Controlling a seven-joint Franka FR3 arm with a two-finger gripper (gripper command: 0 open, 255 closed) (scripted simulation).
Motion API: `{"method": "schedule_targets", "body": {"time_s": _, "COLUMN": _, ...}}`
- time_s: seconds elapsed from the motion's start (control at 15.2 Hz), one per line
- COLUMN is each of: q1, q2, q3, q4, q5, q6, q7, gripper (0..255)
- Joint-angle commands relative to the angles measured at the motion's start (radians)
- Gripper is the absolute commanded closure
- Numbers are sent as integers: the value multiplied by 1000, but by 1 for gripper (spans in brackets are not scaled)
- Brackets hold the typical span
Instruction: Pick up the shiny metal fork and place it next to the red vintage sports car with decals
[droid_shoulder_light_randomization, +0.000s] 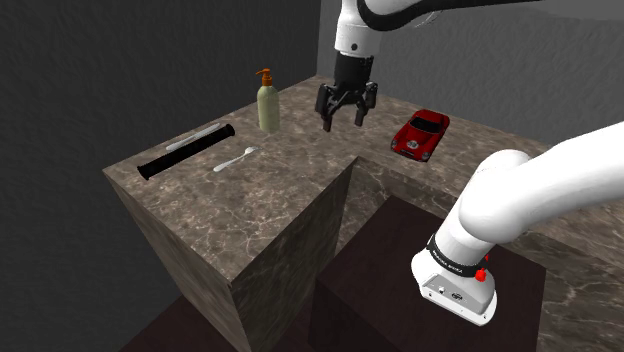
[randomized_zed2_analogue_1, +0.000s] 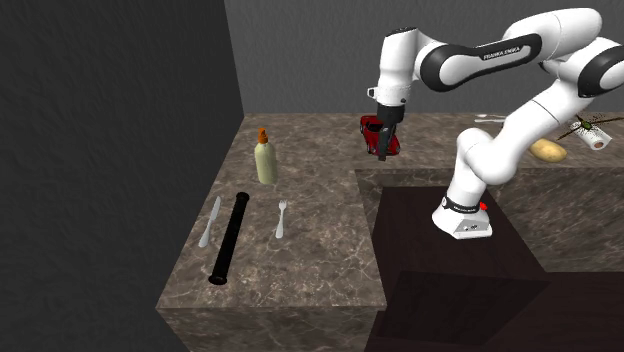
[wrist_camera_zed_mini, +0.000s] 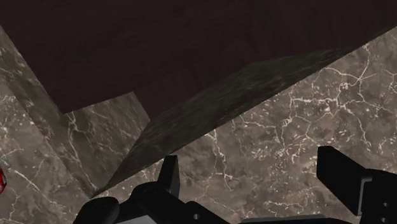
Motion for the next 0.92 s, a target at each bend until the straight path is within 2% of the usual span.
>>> {"method": "schedule_targets", "body": {"time_s": 0.0, "q1": -9, "q2": 75, "q3": 42, "q4": 26, "q5": 24, "q6": 55, "q7": 93, "gripper": 0}}
{"method": "schedule_targets", "body": {"time_s": 0.4, "q1": -40, "q2": 291, "q3": 146, "q4": 126, "q5": 51, "q6": 185, "q7": 355, "gripper": 0}}
{"method": "schedule_targets", "body": {"time_s": 0.86, "q1": -67, "q2": 572, "q3": 218, "q4": 303, "q5": 1, "q6": 301, "q7": 666, "gripper": 0}}
